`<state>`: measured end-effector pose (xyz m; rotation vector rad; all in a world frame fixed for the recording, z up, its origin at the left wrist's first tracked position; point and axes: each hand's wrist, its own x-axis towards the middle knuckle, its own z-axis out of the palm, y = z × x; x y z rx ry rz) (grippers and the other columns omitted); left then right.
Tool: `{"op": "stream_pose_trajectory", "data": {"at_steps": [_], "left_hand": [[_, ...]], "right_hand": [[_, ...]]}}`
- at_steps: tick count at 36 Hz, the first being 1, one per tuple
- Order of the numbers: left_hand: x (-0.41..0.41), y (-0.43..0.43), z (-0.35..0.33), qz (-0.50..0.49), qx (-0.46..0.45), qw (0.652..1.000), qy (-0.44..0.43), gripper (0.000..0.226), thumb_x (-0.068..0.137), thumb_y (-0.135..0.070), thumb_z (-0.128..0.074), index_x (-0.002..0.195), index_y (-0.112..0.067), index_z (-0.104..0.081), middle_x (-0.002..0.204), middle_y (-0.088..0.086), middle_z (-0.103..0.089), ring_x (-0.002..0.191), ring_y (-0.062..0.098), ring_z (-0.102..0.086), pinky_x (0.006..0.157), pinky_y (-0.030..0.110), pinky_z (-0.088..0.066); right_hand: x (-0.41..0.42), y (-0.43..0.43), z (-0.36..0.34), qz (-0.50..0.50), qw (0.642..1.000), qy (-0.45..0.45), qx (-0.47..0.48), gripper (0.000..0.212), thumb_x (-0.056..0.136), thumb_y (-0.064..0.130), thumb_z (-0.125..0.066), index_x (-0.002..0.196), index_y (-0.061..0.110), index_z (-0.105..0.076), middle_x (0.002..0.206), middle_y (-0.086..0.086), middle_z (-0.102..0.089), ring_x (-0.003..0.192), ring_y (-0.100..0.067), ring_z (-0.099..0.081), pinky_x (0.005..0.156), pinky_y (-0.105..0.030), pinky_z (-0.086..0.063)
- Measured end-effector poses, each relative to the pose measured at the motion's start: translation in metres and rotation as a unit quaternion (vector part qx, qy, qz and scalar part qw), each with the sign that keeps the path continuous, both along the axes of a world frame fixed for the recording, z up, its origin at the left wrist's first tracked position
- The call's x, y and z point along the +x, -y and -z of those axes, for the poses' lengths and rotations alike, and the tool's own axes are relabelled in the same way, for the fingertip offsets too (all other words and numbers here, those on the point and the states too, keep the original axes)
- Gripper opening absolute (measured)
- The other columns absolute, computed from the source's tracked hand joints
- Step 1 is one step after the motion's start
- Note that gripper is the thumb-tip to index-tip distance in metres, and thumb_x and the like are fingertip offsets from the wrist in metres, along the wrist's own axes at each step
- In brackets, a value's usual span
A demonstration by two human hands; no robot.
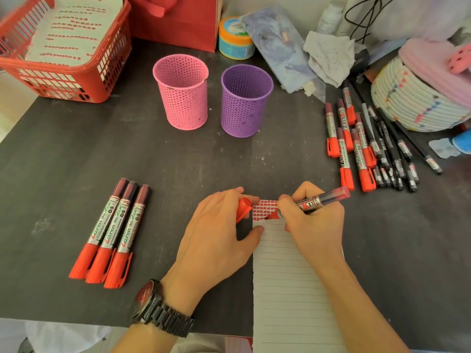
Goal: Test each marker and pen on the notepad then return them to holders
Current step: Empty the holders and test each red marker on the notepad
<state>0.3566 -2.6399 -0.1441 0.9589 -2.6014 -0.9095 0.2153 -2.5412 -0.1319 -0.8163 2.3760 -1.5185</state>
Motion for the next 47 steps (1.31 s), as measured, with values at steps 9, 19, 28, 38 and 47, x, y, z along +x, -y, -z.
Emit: {"op": "stream_pose_trajectory", "data": {"at_steps": [9, 19, 28, 38, 47], "left_hand": [[0.000, 0.000, -0.001, -0.003, 0.001, 1.000, 0.002, 0.050, 0.078, -0.063, -0.065, 0.123, -0.046, -0.049, 0.141, -0.025, -0.047, 0.130, 0.005, -0.042, 0.104, 0.022, -0.021], [-0.001, 0.000, 0.000, -0.005, 0.009, 1.000, 0.006, 0.051, 0.079, -0.063, -0.066, 0.123, -0.046, -0.049, 0.142, -0.025, -0.046, 0.131, 0.006, -0.043, 0.103, 0.023, -0.022], [0.000, 0.000, 0.000, -0.004, 0.011, 1.000, -0.002, 0.048, 0.079, -0.063, -0.066, 0.122, -0.049, -0.047, 0.141, -0.026, -0.046, 0.130, 0.004, -0.041, 0.103, 0.024, -0.022], [0.002, 0.000, -0.005, 0.020, 0.002, 1.000, 0.001, 0.050, 0.084, -0.064, -0.061, 0.129, -0.051, -0.043, 0.142, -0.028, -0.043, 0.134, 0.000, -0.036, 0.111, 0.025, -0.024], [0.007, -0.003, -0.008, 0.030, -0.016, 0.999, -0.029, 0.041, 0.087, -0.067, -0.049, 0.126, -0.054, -0.043, 0.130, -0.037, -0.044, 0.121, -0.012, -0.041, 0.099, 0.011, -0.033]], "right_hand": [[0.000, 0.000, -0.001, -0.001, 1.000, -0.002, -0.005, 0.029, 0.086, 0.014, -0.068, 0.060, 0.011, -0.055, 0.049, -0.005, -0.055, 0.049, -0.027, -0.056, 0.052, -0.043, -0.048], [0.001, 0.001, 0.000, 0.000, 1.000, -0.005, -0.006, 0.028, 0.086, 0.012, -0.070, 0.061, 0.012, -0.058, 0.051, -0.003, -0.058, 0.048, -0.023, -0.058, 0.052, -0.040, -0.049], [-0.007, -0.003, -0.002, 0.028, 0.990, 0.080, -0.109, 0.028, 0.083, -0.002, -0.065, 0.060, -0.001, -0.049, 0.040, 0.002, -0.050, 0.040, -0.004, -0.044, 0.048, -0.015, -0.041], [-0.014, -0.015, -0.030, 0.005, 0.958, 0.212, -0.194, 0.034, 0.084, 0.047, -0.075, 0.077, 0.015, -0.063, 0.057, -0.004, -0.057, 0.045, -0.014, -0.046, 0.042, -0.022, -0.037], [0.008, -0.077, -0.035, -0.075, 0.900, 0.345, -0.255, 0.036, 0.086, 0.029, -0.056, 0.111, 0.012, -0.074, 0.102, -0.022, -0.072, 0.058, -0.023, -0.056, 0.052, -0.028, -0.049]]}}
